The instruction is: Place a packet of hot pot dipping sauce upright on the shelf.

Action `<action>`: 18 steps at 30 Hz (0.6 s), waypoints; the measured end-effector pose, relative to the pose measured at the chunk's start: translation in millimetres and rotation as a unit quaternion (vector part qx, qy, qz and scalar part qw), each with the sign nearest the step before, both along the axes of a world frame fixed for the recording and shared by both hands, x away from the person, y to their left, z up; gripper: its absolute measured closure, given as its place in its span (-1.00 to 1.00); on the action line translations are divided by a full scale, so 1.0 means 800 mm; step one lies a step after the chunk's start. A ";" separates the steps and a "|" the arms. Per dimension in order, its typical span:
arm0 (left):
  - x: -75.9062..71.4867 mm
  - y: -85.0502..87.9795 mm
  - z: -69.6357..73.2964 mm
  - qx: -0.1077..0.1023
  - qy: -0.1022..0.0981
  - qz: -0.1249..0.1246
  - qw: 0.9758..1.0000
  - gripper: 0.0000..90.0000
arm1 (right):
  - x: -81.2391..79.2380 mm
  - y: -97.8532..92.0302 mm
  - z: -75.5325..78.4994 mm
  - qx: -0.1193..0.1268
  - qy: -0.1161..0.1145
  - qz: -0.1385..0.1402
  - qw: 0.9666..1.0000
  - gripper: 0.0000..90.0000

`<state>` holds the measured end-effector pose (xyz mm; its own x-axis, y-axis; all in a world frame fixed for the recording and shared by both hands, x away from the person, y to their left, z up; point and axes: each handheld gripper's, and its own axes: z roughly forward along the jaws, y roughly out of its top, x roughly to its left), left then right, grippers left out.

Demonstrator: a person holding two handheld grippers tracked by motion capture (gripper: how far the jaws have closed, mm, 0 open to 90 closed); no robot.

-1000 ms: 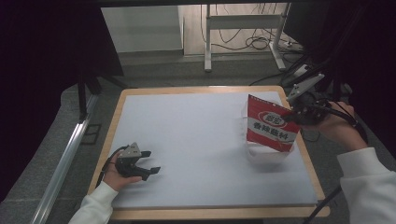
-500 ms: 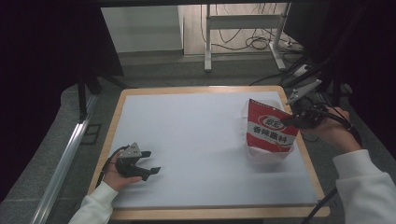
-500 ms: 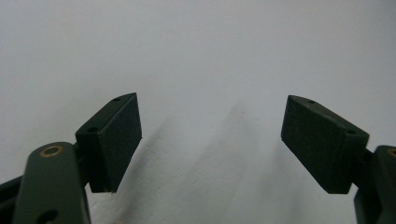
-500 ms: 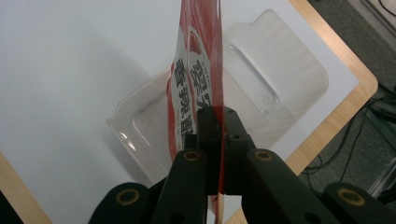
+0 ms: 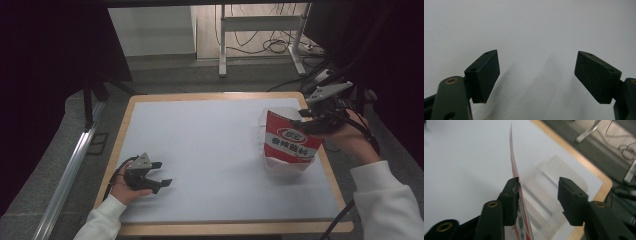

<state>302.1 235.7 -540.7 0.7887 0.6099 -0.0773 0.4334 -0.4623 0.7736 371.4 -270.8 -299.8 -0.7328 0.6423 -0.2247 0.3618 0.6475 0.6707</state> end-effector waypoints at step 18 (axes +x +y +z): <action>0.002 0.001 0.004 -0.003 -0.005 0.001 1.000 -0.56 | -0.034 0.153 -0.027 0.055 -0.004 0.115 0.992 -0.12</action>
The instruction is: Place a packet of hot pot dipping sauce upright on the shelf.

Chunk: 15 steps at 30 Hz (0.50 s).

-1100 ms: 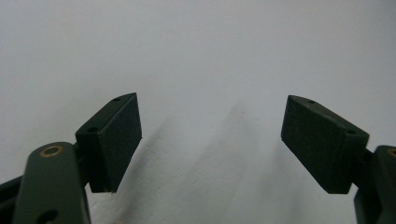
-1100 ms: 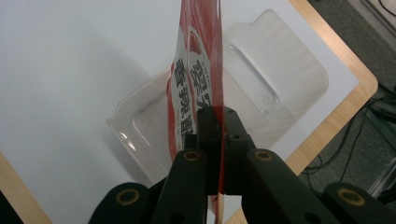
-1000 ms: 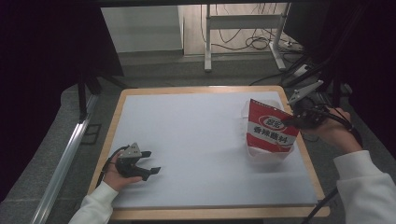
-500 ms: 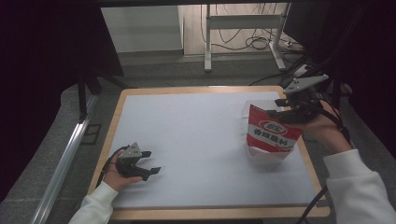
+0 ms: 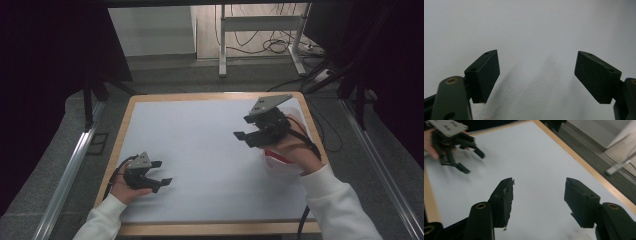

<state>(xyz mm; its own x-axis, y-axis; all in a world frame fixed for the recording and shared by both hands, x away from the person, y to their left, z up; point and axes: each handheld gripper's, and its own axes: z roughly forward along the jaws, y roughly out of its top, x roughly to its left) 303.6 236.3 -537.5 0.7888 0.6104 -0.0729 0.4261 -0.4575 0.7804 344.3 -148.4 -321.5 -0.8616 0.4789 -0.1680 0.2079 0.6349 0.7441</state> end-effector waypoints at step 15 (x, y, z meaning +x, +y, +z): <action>-0.003 -0.003 0.002 -0.008 -0.006 -0.001 1.000 -0.56 | -0.026 0.074 -0.088 0.051 0.036 0.046 0.997 -0.16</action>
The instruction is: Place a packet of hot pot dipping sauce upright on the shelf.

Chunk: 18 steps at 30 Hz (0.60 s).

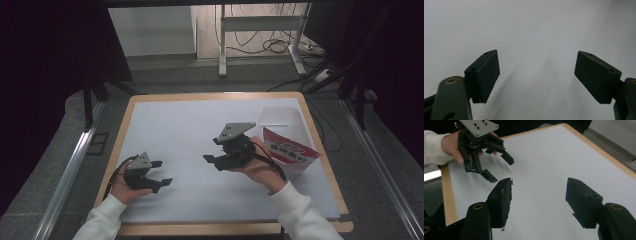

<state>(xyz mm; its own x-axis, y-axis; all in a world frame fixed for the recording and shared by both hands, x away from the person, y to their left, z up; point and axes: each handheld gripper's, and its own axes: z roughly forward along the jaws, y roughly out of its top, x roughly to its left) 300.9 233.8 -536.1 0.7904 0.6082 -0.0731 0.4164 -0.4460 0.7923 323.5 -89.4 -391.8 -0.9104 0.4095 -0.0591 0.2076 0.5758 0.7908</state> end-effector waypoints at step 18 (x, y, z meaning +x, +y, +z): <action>-0.001 -0.001 0.001 -0.001 -0.007 0.012 1.000 -0.56 | 0.014 -0.002 -0.100 -0.007 0.058 -0.012 0.998 -0.19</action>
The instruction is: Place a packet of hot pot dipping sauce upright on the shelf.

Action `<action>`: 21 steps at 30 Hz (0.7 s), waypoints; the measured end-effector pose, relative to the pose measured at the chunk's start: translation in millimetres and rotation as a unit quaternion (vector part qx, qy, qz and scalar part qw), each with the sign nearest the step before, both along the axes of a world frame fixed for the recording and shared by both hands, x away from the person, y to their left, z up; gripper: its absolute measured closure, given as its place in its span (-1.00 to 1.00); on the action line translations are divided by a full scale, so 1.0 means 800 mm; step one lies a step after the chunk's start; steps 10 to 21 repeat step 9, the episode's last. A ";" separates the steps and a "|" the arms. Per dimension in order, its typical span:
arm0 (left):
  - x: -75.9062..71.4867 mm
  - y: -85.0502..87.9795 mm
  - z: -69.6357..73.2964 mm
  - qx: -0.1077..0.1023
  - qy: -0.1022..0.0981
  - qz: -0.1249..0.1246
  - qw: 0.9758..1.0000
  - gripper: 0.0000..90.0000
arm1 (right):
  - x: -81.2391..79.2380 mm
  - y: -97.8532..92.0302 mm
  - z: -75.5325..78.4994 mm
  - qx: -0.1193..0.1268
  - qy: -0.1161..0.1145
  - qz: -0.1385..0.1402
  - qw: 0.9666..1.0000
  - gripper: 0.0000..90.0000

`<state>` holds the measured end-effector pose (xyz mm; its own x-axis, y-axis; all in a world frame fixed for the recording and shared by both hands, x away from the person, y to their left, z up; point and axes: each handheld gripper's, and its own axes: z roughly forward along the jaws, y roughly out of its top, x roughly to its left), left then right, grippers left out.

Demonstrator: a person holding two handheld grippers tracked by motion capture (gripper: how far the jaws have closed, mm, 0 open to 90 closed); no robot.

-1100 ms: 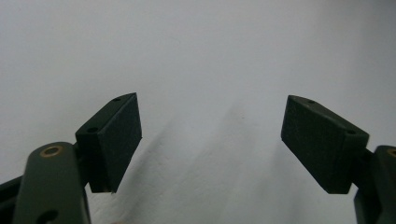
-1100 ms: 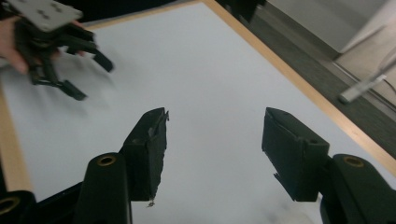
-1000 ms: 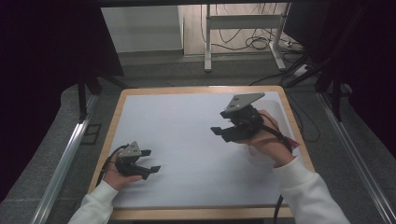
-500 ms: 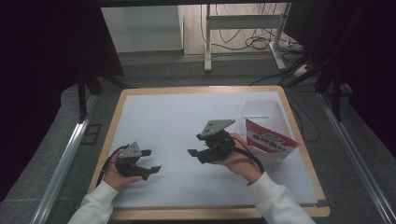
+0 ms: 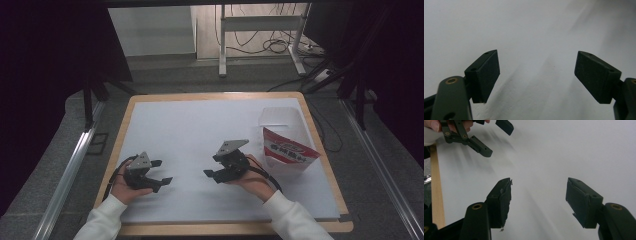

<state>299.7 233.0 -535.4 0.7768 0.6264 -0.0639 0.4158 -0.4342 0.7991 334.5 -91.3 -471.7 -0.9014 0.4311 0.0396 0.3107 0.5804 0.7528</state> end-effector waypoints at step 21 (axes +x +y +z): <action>-0.001 0.001 -0.001 0.003 -0.001 0.002 1.000 -0.56 | -0.001 -0.001 -0.001 -0.004 0.002 -0.005 1.000 -0.32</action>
